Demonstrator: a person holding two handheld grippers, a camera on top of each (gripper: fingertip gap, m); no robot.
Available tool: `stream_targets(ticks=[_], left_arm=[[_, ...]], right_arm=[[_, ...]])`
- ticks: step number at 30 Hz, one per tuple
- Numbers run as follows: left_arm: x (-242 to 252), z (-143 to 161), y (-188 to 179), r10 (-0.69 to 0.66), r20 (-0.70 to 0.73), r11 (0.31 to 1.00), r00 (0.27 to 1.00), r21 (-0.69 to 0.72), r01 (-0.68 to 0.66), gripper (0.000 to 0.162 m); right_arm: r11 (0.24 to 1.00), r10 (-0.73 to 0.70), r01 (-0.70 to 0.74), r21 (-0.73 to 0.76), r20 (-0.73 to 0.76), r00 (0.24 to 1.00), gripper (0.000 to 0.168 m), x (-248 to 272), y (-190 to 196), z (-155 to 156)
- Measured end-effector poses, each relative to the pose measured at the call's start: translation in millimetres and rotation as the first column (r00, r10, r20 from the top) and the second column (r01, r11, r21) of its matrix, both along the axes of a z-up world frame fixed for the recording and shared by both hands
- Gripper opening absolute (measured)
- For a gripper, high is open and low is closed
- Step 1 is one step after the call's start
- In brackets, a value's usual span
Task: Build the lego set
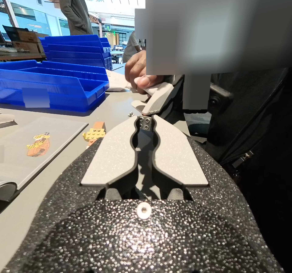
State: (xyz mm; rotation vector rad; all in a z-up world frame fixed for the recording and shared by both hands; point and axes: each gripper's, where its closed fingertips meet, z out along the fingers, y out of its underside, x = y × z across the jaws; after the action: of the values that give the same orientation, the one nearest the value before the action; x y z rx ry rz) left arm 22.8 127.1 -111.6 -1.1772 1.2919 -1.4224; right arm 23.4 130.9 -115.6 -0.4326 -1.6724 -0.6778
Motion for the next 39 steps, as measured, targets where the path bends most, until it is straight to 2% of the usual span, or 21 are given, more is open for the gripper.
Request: stream_targets(ticks=[11, 39], left_arm=[[-0.1, 0.1, -0.2, -0.005, 0.001, 1.000, 1.000, -0.006, 0.005, 0.013], [-4.5, 6.0, 1.1, -0.012, 0.046, 0.999, 0.999, -0.038, 0.014, 0.013]], right_arm=[[0.999, -0.018, 0.016, 0.035, 0.061, 0.998, 0.008, -2.0, 0.3, -1.9], [0.998, -0.024, 0.022, 0.056, 0.034, 0.999, 0.008, -5.2, 2.2, 5.8]])
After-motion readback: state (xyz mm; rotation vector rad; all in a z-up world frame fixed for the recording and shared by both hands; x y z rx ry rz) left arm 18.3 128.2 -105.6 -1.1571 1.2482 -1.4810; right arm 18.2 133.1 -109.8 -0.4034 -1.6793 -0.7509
